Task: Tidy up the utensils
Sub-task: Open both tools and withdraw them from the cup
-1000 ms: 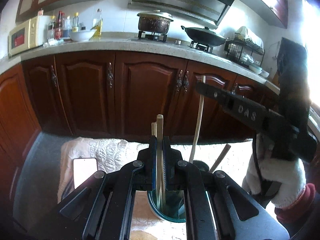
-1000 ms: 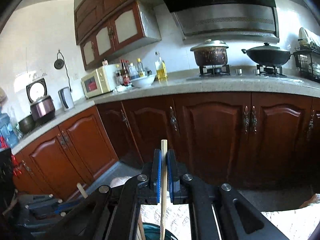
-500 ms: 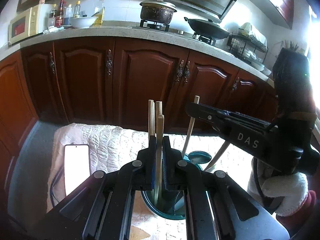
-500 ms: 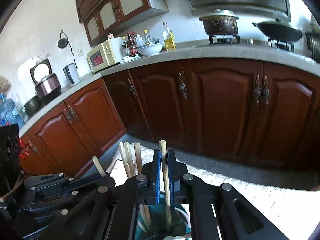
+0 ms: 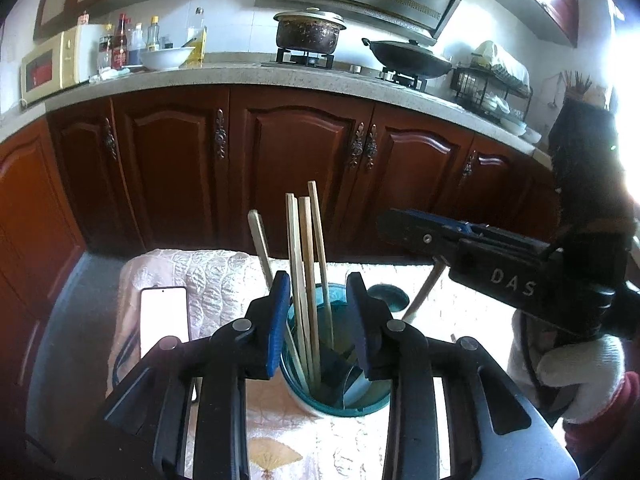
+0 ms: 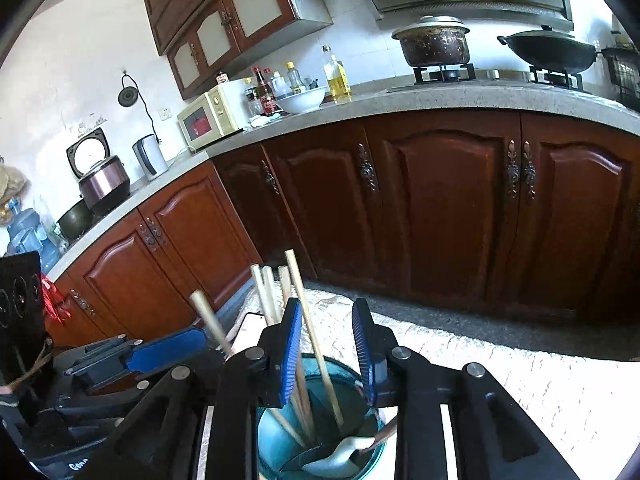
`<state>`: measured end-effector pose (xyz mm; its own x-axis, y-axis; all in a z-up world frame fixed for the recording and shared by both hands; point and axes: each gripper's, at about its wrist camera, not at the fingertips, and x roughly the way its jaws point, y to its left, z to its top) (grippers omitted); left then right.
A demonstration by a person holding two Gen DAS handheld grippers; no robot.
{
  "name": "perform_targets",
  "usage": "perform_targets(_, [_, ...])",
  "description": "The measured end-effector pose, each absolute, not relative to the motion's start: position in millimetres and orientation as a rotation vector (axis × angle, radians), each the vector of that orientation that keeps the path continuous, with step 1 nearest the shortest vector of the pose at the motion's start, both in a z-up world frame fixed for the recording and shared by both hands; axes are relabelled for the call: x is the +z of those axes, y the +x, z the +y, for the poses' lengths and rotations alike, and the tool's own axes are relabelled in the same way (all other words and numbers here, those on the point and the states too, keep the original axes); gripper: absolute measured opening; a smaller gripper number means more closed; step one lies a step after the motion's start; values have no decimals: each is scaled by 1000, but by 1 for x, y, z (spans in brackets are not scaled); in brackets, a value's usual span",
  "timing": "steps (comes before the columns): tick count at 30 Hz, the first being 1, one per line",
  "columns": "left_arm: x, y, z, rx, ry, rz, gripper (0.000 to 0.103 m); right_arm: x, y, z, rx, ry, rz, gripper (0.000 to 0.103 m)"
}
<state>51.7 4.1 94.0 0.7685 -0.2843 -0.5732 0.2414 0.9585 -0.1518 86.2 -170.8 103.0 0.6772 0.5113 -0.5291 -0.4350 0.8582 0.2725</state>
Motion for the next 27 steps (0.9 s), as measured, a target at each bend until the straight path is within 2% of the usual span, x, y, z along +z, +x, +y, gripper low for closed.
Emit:
perform_targets(16, [86, 23, -12, -223, -7, 620, 33, 99, 42, -193, 466, 109, 634, 31])
perform_targets(27, [79, 8, -20, -213, -8, 632, 45, 88, 19, -205, 416, 103, 661, 37])
